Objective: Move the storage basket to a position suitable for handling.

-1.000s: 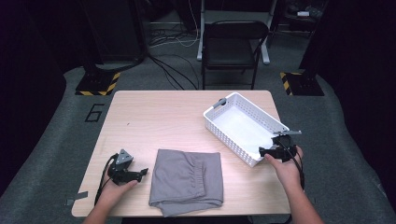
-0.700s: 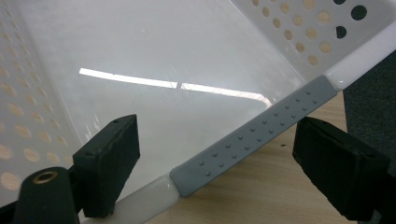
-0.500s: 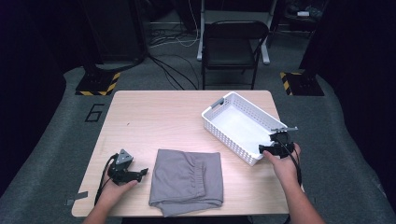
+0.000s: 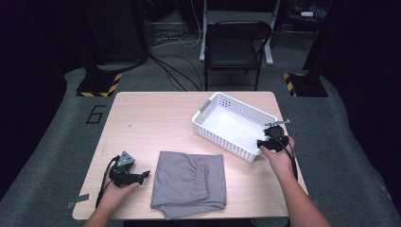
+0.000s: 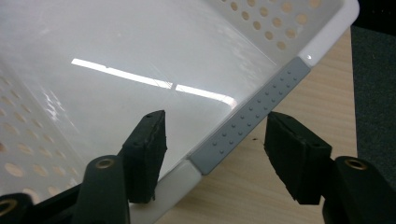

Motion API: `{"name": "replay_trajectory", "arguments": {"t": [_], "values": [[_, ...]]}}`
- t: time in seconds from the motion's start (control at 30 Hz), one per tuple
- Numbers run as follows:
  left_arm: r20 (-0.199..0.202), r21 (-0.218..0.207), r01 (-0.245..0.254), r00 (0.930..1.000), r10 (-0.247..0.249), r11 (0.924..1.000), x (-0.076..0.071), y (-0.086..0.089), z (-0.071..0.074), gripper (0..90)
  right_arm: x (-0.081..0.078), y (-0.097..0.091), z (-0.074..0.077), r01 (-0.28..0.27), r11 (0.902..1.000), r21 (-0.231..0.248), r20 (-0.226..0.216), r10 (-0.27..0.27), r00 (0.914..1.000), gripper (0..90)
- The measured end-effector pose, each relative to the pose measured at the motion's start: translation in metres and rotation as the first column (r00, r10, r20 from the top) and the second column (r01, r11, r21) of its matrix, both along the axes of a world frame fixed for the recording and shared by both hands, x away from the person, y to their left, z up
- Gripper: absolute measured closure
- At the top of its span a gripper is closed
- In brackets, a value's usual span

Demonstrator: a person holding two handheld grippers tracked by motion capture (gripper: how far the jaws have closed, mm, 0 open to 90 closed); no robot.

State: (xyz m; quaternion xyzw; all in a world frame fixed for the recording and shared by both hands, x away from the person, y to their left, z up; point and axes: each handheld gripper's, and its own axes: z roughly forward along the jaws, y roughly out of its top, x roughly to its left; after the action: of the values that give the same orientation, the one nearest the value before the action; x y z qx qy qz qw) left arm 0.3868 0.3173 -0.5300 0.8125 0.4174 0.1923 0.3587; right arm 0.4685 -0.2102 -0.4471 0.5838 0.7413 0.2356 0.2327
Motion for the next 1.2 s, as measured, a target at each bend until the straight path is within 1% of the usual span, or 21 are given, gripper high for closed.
{"name": "replay_trajectory", "arguments": {"t": [0.03, 0.13, 0.27, 0.33, 0.37, 0.4, 0.5, 0.57, 0.63, 0.67, 0.77, 0.8, 0.83, 0.87, 0.9, 0.93, 0.97, 1.0, 1.1, 1.13, 1.2], "values": [[-0.001, -0.002, -0.001, 1.0000, 0.001, 1.0000, 0.000, 0.000, 0.000, 14.1, 0.001, 0.001, 0.000, -0.008, 0.9999, -0.008, 0.004, 0.008, 1.0000, 42.6], [-0.001, -0.003, -0.002, 1.0000, 0.002, 1.0000, 0.000, 0.000, 0.000, 14.1, 0.007, 0.009, 0.001, -0.016, 0.9999, -0.007, 0.003, 0.016, 0.9999, 47.5], [-0.007, 0.003, 0.004, 1.0000, -0.004, 1.0000, 0.000, 0.000, 0.001, 14.1, 0.015, 0.020, 0.002, -0.044, 0.9987, -0.024, 0.005, 0.044, 0.9990, 49.8], [-0.008, 0.001, 0.004, 1.0000, -0.004, 1.0000, 0.000, 0.000, 0.000, 14.1, 0.019, 0.029, 0.003, -0.052, 0.9986, -0.013, 0.000, 0.052, 0.9987, 51.1], [-0.008, 0.001, 0.004, 1.0000, -0.004, 1.0000, 0.000, 0.000, 0.000, 14.1, 0.022, 0.031, 0.003, -0.068, 0.9977, -0.010, 0.005, 0.068, 0.9977, 51.6], [-0.007, 0.003, 0.005, 1.0000, -0.005, 1.0000, 0.000, 0.000, 0.001, 14.1, 0.023, 0.034, 0.003, -0.065, 0.9978, -0.011, 0.002, 0.065, 0.9979, 52.3], [-0.008, 0.004, 0.005, 1.0000, -0.005, 1.0000, 0.000, 0.000, 0.001, 14.1, 0.031, 0.046, 0.005, -0.099, 0.9947, -0.030, 0.009, 0.099, 0.9950, 54.8], [-0.008, 0.004, 0.006, 1.0000, -0.006, 1.0000, 0.000, 0.000, 0.001, 14.1, 0.033, 0.053, 0.007, -0.103, 0.9944, -0.023, 0.005, 0.103, 0.9946, 57.3], [-0.007, 0.003, 0.005, 1.0000, -0.005, 1.0000, 0.000, 0.000, 0.001, 14.1, 0.037, 0.060, 0.010, -0.134, 0.9900, -0.043, 0.034, 0.136, 0.9902, 64.7], [-0.008, 0.004, 0.006, 1.0000, -0.006, 1.0000, 0.000, 0.000, 0.001, 14.1, 0.037, 0.063, 0.012, -0.139, 0.9891, -0.049, 0.043, 0.141, 0.9891, 65.1], [-0.007, 0.003, 0.005, 1.0000, -0.005, 1.0000, 0.000, 0.000, 0.001, 14.1, 0.040, 0.075, 0.015, -0.159, 0.9856, -0.058, 0.045, 0.161, 0.9859, 63.2], [-0.007, 0.004, 0.005, 1.0000, -0.005, 1.0000, 0.000, 0.000, 0.001, 14.1, 0.041, 0.079, 0.014, -0.167, 0.9837, -0.066, 0.042, 0.170, 0.9845, 59.1], [-0.007, 0.004, 0.005, 1.0000, -0.005, 1.0000, 0.000, 0.000, 0.001, 14.2, 0.041, 0.079, 0.014, -0.167, 0.9837, -0.066, 0.042, 0.170, 0.9845, 59.1], [0.000, -0.003, 0.001, 1.0000, -0.001, 1.0000, 0.000, 0.000, 0.000, 14.2, 0.041, 0.083, 0.013, -0.156, 0.9853, -0.068, 0.038, 0.159, 0.9865, 53.1], [0.000, -0.001, 0.003, 1.0000, -0.003, 1.0000, 0.000, 0.000, 0.000, 14.2, 0.040, 0.084, 0.012, -0.152, 0.9861, -0.067, 0.039, 0.155, 0.9872, 50.8], [0.003, -0.003, 0.002, 1.0000, -0.002, 1.0000, 0.000, 0.000, 0.000, 14.2, 0.039, 0.085, 0.012, -0.137, 0.9887, -0.060, 0.023, 0.139, 0.9901, 47.7], [0.001, -0.003, 0.004, 1.0000, -0.004, 1.0000, 0.000, 0.000, 0.000, 14.2, 0.038, 0.084, 0.010, -0.135, 0.9883, -0.070, 0.022, 0.137, 0.9903, 43.7], [0.003, -0.003, 0.003, 1.0000, -0.003, 1.0000, 0.000, 0.000, 0.000, 14.2, 0.036, 0.086, 0.009, -0.131, 0.9891, -0.068, -0.007, 0.130, 0.9914, 42.0], [0.001, -0.002, 0.005, 1.0000, -0.005, 1.0000, 0.000, 0.000, 0.000, 14.2, 0.029, 0.085, 0.005, -0.138, 0.9878, -0.072, -0.014, 0.138, 0.9904, 40.7], [0.002, -0.006, 0.002, 1.0000, -0.002, 1.0000, 0.000, -0.001, 0.000, 14.2, 0.027, 0.086, 0.003, -0.128, 0.9898, -0.062, -0.032, 0.126, 0.9915, 40.8], [0.003, -0.007, 0.001, 1.0000, -0.001, 1.0000, 0.000, -0.001, 0.000, 14.2, 0.026, 0.084, 0.001, -0.143, 0.9874, -0.067, -0.038, 0.141, 0.9893, 44.8]]}}
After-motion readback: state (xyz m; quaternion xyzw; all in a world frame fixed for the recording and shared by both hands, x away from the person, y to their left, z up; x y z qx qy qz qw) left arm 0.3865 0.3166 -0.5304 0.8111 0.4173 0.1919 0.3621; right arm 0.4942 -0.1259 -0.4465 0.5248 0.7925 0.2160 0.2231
